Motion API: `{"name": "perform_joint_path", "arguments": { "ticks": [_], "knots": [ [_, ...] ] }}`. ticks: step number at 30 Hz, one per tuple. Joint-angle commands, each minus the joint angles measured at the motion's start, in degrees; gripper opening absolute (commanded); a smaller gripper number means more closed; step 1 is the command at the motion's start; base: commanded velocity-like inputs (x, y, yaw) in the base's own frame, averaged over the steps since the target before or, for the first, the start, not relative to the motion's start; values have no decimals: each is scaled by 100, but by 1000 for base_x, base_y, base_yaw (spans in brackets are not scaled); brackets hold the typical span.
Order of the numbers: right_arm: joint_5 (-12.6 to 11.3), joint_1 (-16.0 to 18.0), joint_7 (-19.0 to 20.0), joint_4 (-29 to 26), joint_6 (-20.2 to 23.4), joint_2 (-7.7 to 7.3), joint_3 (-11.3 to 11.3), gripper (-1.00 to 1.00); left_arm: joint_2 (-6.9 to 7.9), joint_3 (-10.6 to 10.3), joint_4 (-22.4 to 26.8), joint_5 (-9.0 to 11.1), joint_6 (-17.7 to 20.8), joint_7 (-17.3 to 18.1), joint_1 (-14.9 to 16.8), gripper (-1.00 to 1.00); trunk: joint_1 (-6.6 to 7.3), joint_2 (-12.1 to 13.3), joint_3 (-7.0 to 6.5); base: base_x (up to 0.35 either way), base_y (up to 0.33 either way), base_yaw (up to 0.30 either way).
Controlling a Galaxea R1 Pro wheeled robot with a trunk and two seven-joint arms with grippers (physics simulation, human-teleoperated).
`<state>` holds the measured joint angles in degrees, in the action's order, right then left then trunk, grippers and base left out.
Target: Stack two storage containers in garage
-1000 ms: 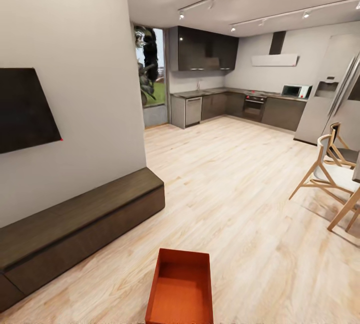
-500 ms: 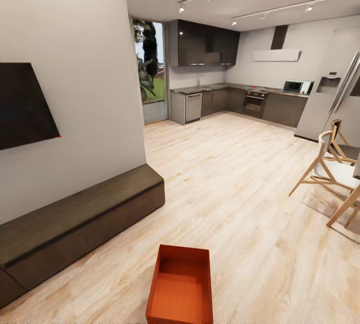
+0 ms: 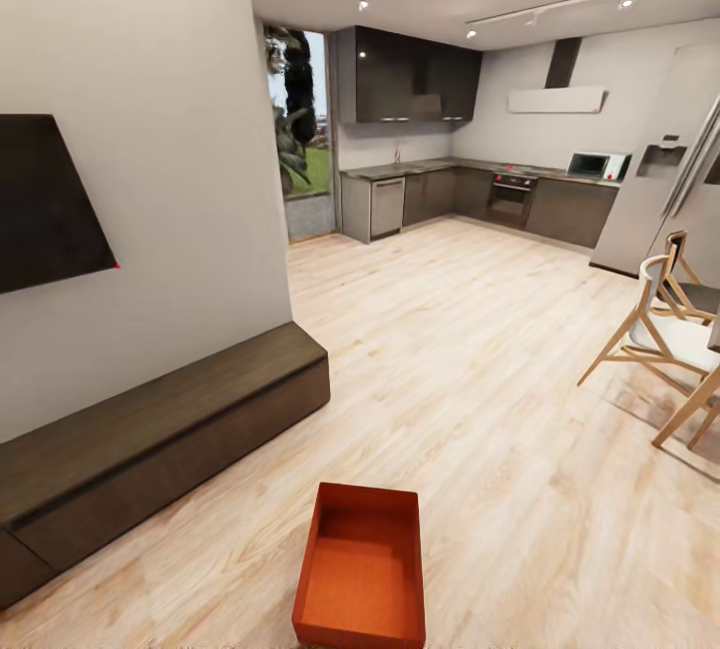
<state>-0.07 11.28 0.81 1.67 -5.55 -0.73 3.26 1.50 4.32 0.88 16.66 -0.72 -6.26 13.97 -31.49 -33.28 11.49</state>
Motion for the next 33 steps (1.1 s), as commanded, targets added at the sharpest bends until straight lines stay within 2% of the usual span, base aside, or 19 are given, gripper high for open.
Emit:
{"name": "perform_joint_path", "arguments": {
  "ticks": [1, 33],
  "knots": [
    [-3, 7, 10, 16, -32, -3, 32, 100, -1, 42, 0, 4, -7, -7, 2, 100, -1, -8, 18, 0, 0, 0],
    [-2, 6, 20, 17, -34, -6, 26, 100, -1, 43, 0, 4, -7, -7, 2, 100, -1, -8, 312, 0, 0, 0]
  ]
}}
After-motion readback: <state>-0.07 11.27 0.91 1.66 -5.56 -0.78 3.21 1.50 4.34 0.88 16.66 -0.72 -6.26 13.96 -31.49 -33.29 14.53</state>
